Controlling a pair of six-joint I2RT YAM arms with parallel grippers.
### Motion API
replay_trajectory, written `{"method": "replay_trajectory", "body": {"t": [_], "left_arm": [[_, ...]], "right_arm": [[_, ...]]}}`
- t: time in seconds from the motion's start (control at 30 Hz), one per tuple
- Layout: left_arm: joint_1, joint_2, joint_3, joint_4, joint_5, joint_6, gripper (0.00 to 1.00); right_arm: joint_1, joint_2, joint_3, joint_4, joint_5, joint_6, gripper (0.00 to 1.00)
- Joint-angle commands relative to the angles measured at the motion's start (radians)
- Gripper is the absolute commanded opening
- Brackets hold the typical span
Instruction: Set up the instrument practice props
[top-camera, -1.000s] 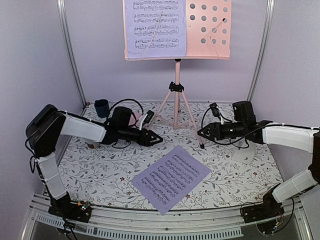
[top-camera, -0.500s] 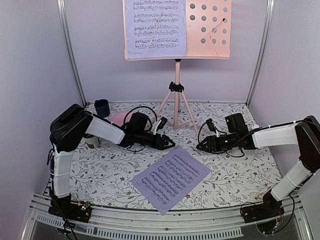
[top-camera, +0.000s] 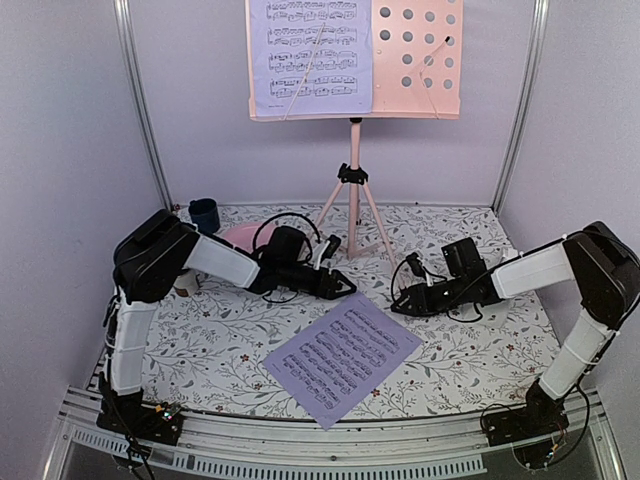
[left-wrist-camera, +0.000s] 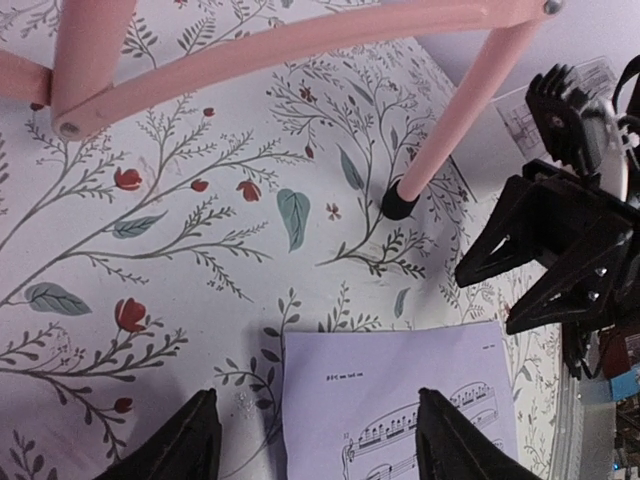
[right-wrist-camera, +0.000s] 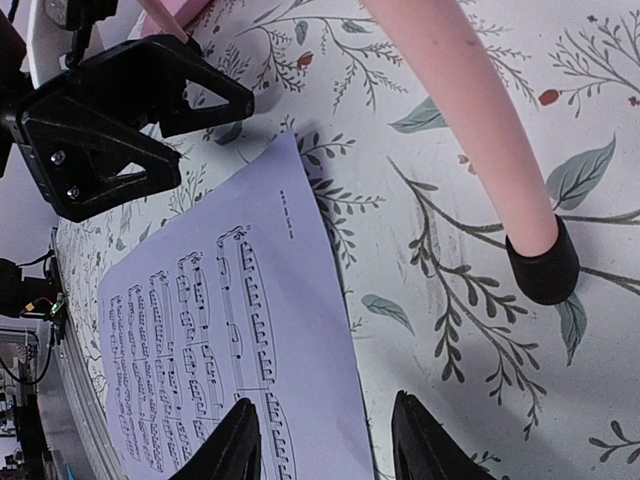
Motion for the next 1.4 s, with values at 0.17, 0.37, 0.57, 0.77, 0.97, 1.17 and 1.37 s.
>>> {"method": "replay_trajectory", "body": {"t": [0.17,0.37,0.57,0.77,0.97,1.17,1.37], "left_arm": [[-0.019,0.060,0.070,-0.047,0.024,-0.010,0.64],[-0.034,0.083,0.110,-0.087,0.037,-0.003,0.61],[-0.047,0.090,0.119,-0.095,0.058,-0.005,0.56],[-0.051,0.103,0.131,-0.087,0.065,-0.007,0.50],[-0.053,0.125,0.150,-0.089,0.066,-0.003,0.46],[-0.055,0.143,0.153,-0.091,0.059,0.010,0.28],[-0.055,0.116,0.122,-0.043,0.074,0.037,0.06]], "right_arm": [[0.011,0.088,0.001,0.038,-0.018,-0.024,0.37],[0.018,0.130,0.014,0.038,-0.020,-0.024,0.36],[0.027,0.141,0.028,0.036,-0.021,-0.023,0.33],[0.030,0.144,0.031,0.035,-0.021,-0.021,0.33],[0.032,0.149,0.030,0.040,-0.024,-0.020,0.33],[0.031,0.150,0.034,0.042,-0.026,-0.021,0.33],[0.031,0.130,0.035,0.042,-0.046,-0.025,0.35]]}}
